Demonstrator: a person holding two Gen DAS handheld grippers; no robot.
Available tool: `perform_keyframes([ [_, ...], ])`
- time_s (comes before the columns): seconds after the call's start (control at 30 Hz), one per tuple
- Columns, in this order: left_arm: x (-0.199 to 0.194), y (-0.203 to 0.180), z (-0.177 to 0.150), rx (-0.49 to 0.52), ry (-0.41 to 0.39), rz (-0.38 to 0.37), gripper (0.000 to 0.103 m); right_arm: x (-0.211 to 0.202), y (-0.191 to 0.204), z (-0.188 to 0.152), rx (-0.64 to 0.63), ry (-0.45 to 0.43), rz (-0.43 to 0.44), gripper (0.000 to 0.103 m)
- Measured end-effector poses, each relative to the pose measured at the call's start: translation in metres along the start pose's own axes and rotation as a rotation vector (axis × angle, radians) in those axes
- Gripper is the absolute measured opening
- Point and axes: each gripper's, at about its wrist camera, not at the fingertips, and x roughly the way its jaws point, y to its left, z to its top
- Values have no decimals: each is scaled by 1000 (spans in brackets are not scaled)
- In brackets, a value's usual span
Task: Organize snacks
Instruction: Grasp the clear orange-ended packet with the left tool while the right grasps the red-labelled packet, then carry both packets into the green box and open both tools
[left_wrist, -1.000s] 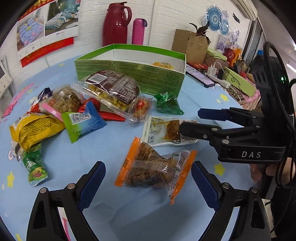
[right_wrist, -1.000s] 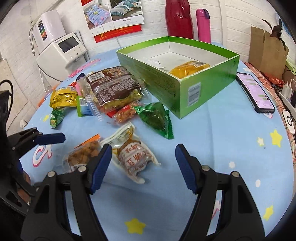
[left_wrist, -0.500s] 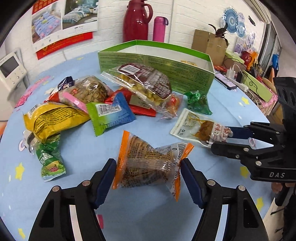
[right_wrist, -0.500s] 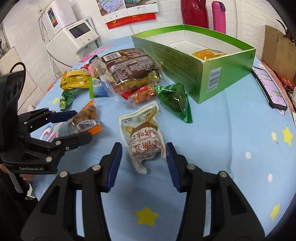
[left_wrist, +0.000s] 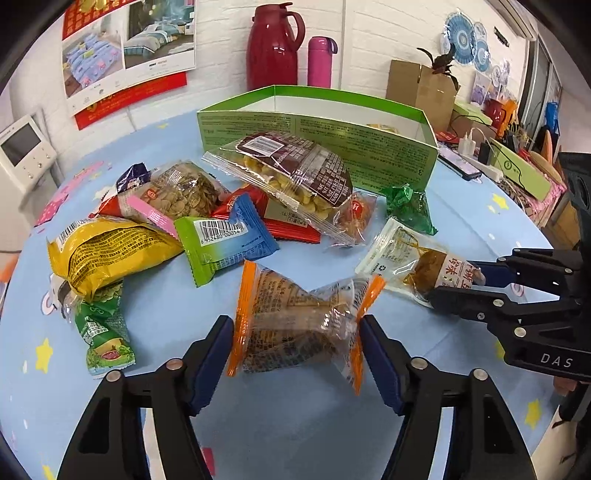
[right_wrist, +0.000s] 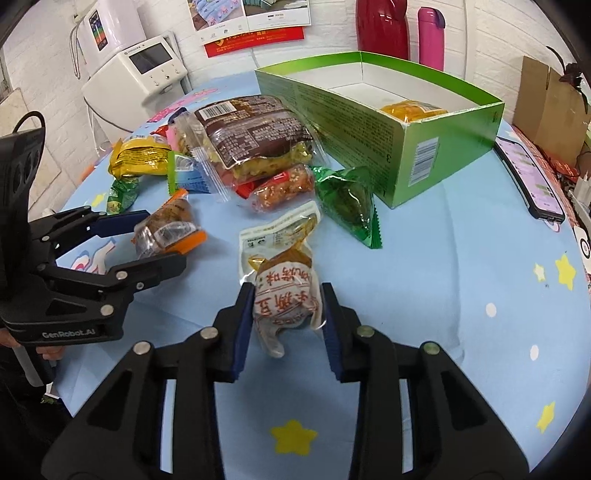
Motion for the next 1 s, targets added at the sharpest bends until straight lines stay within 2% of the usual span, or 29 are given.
perform_keyframes([
  [0.03,-1,-1,0,8,-7,6,57,-1,1,-1,3,0,1,37],
  [0.13,-5,-1,-1,7,-12,-12,52,-7,2,-4,15,-9,13,36],
  [0.3,-16,5,-3,-35,-23,-27,51,-29,7,0,2,-60,17,36],
  [0.43,-47,9,7,-38,-102,-37,51,-51,13,10,-17,-123,36,36],
  [0.57,-72,6,38,-16,-206,-3,52,-68,10,33,-29,-204,13,36],
  [0.67,-73,6,68,-20,-259,28,52,-73,1,53,-16,-254,-20,36],
  [0.8,-57,7,110,-34,-281,41,52,-69,-21,78,30,-286,-64,36],
  [1.0,-25,6,158,-48,-294,43,52,-51,-50,107,58,-281,-128,36],
])
